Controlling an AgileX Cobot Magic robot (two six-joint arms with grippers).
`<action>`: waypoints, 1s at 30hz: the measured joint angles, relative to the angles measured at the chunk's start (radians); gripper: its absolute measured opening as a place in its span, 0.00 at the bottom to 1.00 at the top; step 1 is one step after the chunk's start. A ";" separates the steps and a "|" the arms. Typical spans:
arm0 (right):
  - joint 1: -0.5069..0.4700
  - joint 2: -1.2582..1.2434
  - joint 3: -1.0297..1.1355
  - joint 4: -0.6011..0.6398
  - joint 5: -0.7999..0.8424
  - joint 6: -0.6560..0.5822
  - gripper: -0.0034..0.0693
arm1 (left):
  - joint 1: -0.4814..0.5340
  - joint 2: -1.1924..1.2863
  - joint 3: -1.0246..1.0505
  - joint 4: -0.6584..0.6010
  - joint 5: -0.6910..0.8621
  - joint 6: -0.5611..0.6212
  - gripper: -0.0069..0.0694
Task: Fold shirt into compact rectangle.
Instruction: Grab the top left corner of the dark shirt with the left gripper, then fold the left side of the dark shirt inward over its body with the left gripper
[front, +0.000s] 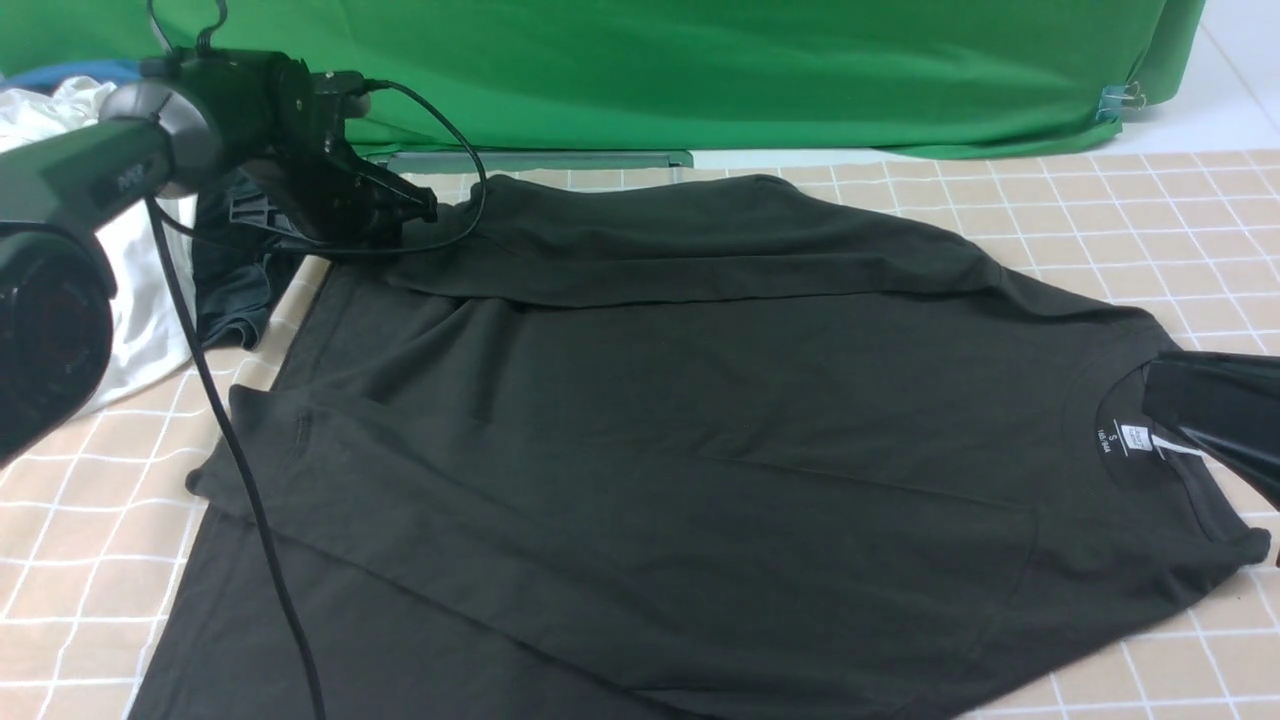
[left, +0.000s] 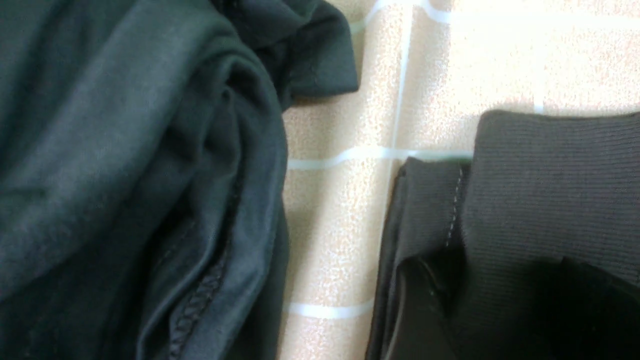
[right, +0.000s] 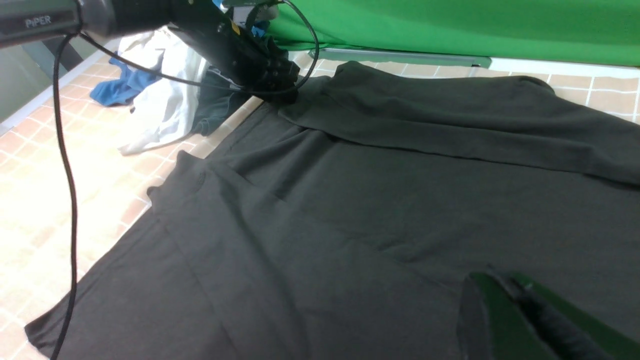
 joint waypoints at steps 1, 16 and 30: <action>0.000 0.000 0.000 0.000 0.000 0.001 0.10 | 0.000 0.000 0.000 -0.006 0.000 -0.001 0.49; 0.000 0.000 0.000 0.001 0.000 0.001 0.10 | 0.000 -0.134 0.001 -0.006 0.120 0.051 0.14; 0.000 0.000 0.000 0.001 0.000 -0.002 0.10 | 0.000 -0.303 0.083 -0.006 0.385 0.093 0.14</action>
